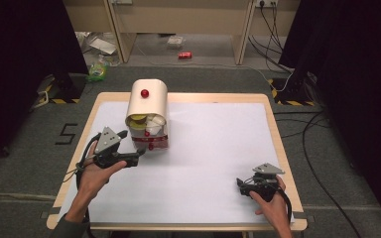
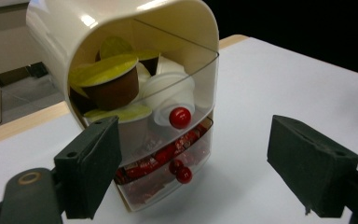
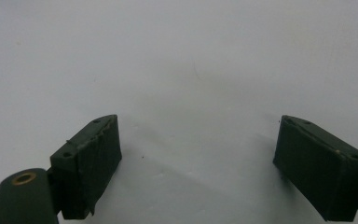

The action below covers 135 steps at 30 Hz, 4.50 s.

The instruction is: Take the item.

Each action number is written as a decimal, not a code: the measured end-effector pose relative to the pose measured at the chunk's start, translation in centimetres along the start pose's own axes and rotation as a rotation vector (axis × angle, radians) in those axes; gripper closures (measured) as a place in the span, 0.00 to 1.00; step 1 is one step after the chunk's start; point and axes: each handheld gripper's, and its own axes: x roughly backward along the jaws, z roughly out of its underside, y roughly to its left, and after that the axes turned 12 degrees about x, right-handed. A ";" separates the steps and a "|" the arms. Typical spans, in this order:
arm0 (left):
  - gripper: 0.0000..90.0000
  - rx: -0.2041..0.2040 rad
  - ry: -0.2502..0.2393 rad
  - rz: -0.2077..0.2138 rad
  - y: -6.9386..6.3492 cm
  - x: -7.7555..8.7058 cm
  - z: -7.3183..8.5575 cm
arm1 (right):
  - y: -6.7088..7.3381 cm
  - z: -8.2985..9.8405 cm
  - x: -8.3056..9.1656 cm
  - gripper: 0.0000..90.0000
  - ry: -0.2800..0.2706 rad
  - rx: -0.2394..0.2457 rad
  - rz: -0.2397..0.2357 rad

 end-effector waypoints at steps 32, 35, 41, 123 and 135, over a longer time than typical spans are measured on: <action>0.19 -0.037 0.005 -0.019 0.3 -3.8 -1.4 | 0.0 0.0 0.0 0.16 -0.002 0.003 -0.001; 0.19 -0.038 0.015 -0.019 0.3 -3.8 -1.5 | 0.0 0.0 0.0 0.16 -0.001 -0.001 -0.001; 0.19 -0.020 0.020 -0.019 0.4 -4.1 -1.6 | 0.0 0.0 0.0 0.16 -0.002 0.004 0.000; 0.19 -0.009 0.004 0.018 -4.1 1.4 3.1 | 0.0 0.0 0.0 0.16 -0.001 0.003 -0.001; 0.19 0.006 0.003 0.030 -4.1 1.6 3.4 | 0.0 0.0 0.0 0.16 -0.001 0.005 0.000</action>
